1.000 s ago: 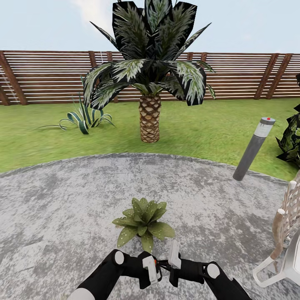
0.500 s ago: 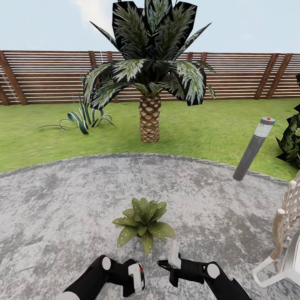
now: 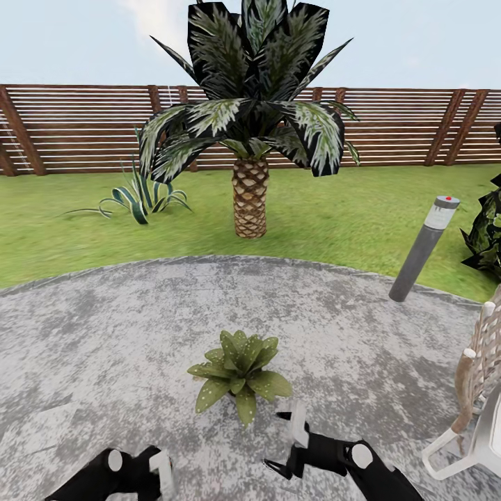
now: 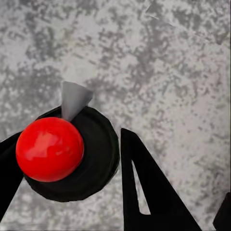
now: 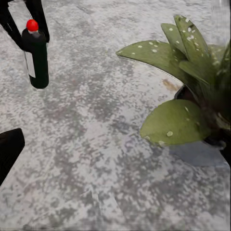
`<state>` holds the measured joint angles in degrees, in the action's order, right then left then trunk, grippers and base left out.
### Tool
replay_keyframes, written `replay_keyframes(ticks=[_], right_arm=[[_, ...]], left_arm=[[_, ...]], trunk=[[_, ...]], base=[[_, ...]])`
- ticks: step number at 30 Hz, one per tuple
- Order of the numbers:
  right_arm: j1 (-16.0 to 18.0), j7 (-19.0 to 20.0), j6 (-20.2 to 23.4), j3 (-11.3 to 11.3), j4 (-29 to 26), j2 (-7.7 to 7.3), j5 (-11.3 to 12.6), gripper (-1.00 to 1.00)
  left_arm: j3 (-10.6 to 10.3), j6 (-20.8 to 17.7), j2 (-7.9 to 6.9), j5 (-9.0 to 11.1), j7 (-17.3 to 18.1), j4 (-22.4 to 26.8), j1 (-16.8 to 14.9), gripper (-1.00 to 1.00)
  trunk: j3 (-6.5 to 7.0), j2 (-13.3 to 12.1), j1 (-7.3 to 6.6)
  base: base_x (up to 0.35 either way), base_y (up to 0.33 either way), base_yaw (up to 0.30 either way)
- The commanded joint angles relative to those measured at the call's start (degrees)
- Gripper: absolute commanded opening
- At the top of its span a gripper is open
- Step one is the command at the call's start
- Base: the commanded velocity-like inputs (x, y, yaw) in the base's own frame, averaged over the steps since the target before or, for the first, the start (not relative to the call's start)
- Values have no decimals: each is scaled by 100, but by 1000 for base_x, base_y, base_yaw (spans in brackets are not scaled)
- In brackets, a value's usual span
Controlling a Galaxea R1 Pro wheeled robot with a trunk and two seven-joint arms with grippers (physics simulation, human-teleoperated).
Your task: Pick up the pesticide atomizer in the garden and spray insectifuge to fully cover both potted plants in the garden.
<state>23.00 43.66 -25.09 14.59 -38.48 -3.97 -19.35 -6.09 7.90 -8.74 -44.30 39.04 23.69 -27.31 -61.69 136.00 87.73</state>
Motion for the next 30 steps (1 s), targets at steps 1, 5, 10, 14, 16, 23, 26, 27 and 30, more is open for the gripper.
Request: replay_keyframes(ticks=[1, 5, 10, 14, 16, 23, 26, 27, 30], right_arm=[[2, -347, -37, 9, 239, -66, -41, 100], [2, -1836, -47, 9, 1529, -154, 3, 100], [-9, -4251, -59, 16, 3032, -100, 198, 100], [-33, -5290, -413, 14, 3606, -73, 1001, 100], [-44, -5390, -578, 16, 3656, -64, 1587, 100], [-50, -5409, -664, 43, 3698, 9, 2371, 100], [-50, -5408, -639, 36, 3698, 162, 2407, 100], [-50, -5408, -638, 36, 3698, 178, 2408, 100], [-50, -5409, -637, 35, 3698, 177, 2398, 100]], left_arm=[[213, 62, 14, 9, -377, -160, -2, -100], [985, 308, 80, 803, -1140, -801, 0, -100], [1376, 834, 77, 2593, -2028, -1258, 96, -100], [1402, 1106, 75, 3357, -2900, -1289, 395, -100], [1407, 1335, 78, 3552, -3268, -1333, 489, -100], [1405, 1513, 84, 3871, -3724, -1609, 594, -100], [1403, 1514, 86, 3876, -3728, -1665, 595, -100], [1403, 1515, 85, 3879, -3728, -1670, 595, -100], [1403, 1513, 83, 3876, -3728, -1674, 595, -100]], trunk=[[-5, 2, -1], [-5, 2, -1], [-5, 2, -1], [-5, 2, -1], [-5, 2, -1], [-5, 2, -1], [-5, 2, -1], [-5, 2, -1], [-5, 2, -1]], base=[[0, 0, 0], [0, 0, 0], [0, 0, 0], [0, 0, 0], [0, 0, 0], [0, 0, 0], [0, 0, 0], [0, 0, 0], [0, 0, 0]])
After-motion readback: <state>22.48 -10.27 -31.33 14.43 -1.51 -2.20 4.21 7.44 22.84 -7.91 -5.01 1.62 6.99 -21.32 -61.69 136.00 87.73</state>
